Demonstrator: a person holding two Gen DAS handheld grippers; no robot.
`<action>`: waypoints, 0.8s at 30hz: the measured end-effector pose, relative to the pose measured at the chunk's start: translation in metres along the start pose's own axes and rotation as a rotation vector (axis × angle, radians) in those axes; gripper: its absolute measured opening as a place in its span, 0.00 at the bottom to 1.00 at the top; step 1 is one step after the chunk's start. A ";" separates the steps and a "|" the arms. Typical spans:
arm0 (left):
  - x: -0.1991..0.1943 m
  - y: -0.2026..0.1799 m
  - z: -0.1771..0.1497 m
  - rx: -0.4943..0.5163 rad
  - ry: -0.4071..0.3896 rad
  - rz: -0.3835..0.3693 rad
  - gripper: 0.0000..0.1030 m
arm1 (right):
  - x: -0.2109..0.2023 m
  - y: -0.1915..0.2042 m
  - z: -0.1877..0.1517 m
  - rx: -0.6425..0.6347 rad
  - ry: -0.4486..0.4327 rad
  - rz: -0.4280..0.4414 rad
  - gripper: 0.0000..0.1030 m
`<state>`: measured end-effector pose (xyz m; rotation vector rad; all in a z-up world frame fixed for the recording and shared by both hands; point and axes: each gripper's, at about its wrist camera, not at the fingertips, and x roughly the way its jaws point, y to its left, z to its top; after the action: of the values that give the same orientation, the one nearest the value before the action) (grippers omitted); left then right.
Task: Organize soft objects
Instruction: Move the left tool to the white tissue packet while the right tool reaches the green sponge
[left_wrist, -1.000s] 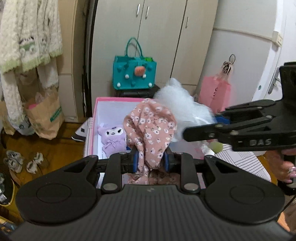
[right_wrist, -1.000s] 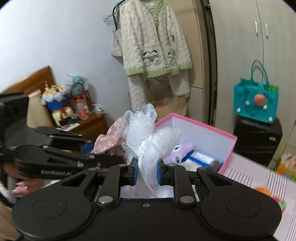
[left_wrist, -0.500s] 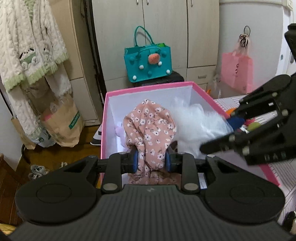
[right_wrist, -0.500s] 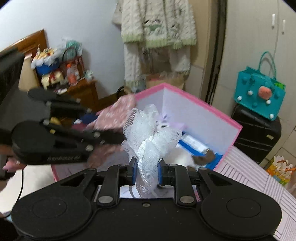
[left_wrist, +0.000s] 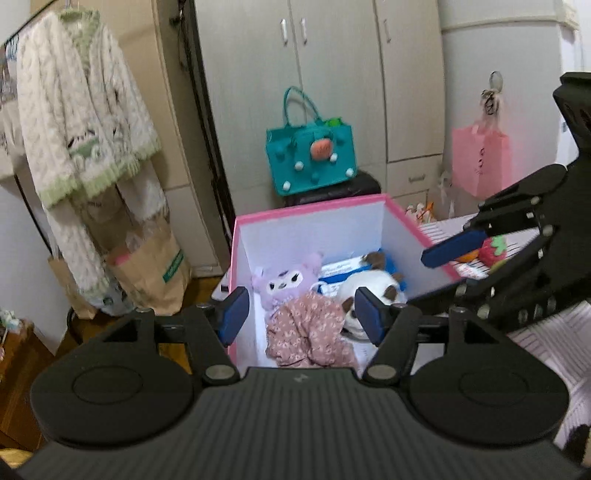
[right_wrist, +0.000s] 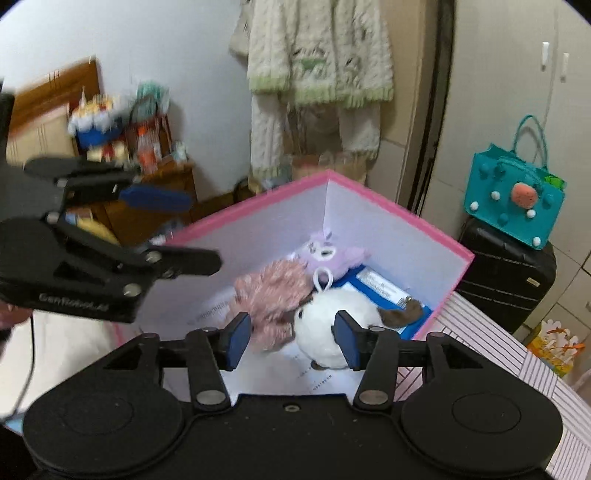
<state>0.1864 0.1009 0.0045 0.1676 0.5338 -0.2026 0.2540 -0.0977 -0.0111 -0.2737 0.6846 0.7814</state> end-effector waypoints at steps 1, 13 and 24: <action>-0.007 -0.001 0.003 0.005 -0.007 -0.008 0.61 | -0.010 -0.001 0.000 0.008 -0.018 0.003 0.54; -0.057 -0.016 0.023 -0.114 0.192 -0.400 0.61 | -0.129 -0.017 -0.045 0.151 -0.111 -0.039 0.56; -0.059 -0.117 0.011 0.068 0.239 -0.613 0.62 | -0.183 -0.037 -0.126 0.240 -0.134 -0.145 0.58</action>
<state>0.1146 -0.0058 0.0319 0.0897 0.8084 -0.8059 0.1285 -0.2837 0.0135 -0.0514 0.6181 0.5673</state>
